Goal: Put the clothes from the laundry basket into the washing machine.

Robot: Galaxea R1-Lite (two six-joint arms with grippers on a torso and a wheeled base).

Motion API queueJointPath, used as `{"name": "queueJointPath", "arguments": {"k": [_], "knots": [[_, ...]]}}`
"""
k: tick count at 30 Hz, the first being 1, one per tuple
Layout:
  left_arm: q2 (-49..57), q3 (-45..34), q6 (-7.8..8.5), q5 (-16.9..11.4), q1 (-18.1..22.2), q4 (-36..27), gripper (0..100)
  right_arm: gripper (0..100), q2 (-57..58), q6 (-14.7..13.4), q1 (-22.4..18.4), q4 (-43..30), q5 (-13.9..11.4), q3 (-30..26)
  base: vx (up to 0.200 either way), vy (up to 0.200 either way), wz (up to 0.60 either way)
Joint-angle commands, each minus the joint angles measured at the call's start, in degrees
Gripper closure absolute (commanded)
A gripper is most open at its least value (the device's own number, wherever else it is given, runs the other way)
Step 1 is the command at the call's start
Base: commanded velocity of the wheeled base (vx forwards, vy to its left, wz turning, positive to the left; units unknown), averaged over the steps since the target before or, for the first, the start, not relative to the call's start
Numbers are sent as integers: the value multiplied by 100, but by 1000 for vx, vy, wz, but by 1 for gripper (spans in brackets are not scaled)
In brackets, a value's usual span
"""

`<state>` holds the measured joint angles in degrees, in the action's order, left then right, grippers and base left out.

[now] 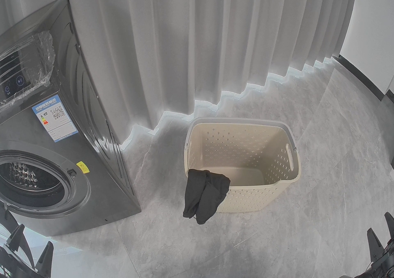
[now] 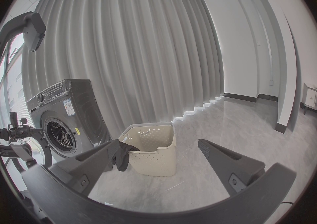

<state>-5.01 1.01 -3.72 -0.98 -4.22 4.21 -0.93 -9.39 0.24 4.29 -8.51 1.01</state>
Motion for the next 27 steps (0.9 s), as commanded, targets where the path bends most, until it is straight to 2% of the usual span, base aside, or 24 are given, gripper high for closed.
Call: {"name": "queueJointPath", "arguments": {"k": [1,11,16,20,21,22,23,24,25,26,27], "knots": [[-9,-101,20,-8,0,1,0,0,57,-2,11,2,-2,-101,200,0,0],[-9,-101,3,-175,0,1,0,0,57,-11,11,2,-28,-101,20,0,0],[-9,-101,-15,-184,0,1,0,0,49,86,-7,-16,-221,-101,0,0,0],[0,-101,-6,-184,0,1,0,0,49,95,-7,116,-248,-48,0,0,0],[-9,-101,-6,-184,0,1,0,0,66,95,2,221,-248,180,0,0,0],[-9,-101,-6,-184,0,1,0,0,66,95,2,221,-248,180,0,0,0],[0,-101,-15,-184,0,1,0,0,31,95,20,169,-318,672,0,0,0],[0,-101,-6,-184,0,1,0,0,-30,104,28,63,-397,936,0,0,0],[0,-101,-6,-184,0,1,0,0,-30,104,28,63,-397,936,0,0,0],[0,-101,-6,-184,0,1,0,0,-382,104,28,-236,-661,1305,0,0,0],[0,-101,-15,-184,0,1,0,0,-479,104,28,-306,-766,1375,0,0,0]]}}
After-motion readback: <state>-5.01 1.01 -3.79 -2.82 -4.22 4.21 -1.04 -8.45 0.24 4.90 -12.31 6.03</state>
